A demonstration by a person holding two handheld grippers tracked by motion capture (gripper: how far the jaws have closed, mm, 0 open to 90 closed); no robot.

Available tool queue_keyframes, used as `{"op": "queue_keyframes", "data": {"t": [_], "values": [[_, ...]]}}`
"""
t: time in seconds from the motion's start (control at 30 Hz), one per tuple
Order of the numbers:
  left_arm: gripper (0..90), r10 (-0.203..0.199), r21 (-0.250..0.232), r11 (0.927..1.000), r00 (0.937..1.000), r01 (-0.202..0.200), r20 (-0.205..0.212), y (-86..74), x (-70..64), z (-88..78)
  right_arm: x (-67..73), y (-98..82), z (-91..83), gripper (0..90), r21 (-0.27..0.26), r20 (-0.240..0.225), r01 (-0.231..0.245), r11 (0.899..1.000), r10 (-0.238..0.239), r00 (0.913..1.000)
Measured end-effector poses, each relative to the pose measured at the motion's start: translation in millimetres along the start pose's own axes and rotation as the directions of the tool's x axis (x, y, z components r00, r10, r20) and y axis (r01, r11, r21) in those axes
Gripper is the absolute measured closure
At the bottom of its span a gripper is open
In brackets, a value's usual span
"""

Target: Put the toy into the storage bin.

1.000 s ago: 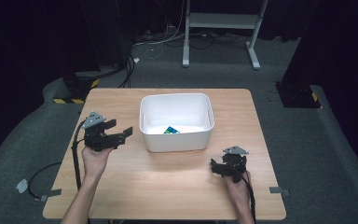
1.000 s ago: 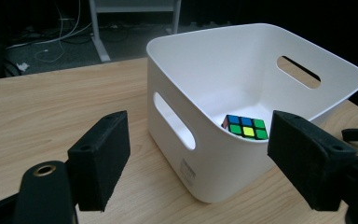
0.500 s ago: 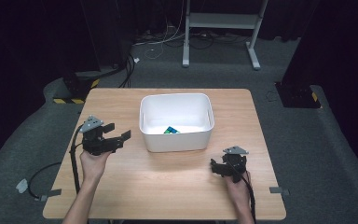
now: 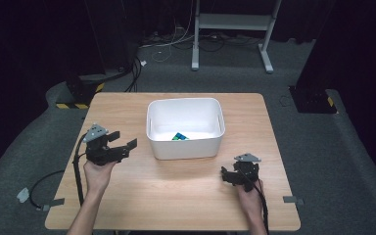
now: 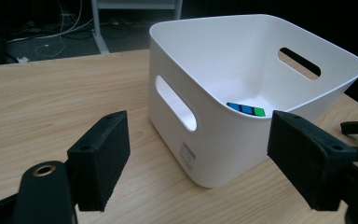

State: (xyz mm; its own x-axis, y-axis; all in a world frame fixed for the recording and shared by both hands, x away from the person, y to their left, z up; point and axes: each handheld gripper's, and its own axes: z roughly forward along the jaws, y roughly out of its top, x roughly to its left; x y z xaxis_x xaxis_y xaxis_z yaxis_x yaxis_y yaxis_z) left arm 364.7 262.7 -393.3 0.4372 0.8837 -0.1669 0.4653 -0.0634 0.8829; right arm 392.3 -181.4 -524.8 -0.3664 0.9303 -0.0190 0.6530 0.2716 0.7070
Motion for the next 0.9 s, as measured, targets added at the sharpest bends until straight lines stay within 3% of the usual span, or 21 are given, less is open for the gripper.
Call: {"op": "queue_keyframes", "data": {"t": [0.9], "values": [[21.3, -0.018, 0.008, 0.9998, 0.9998, 0.018, 0.006, -13.4, 0.2, -2.4, 0.0, 0.0, 0.0, 13.4, 0.000, 0.000, 0.000, 1.000, 0.000, 1.0000]]}}
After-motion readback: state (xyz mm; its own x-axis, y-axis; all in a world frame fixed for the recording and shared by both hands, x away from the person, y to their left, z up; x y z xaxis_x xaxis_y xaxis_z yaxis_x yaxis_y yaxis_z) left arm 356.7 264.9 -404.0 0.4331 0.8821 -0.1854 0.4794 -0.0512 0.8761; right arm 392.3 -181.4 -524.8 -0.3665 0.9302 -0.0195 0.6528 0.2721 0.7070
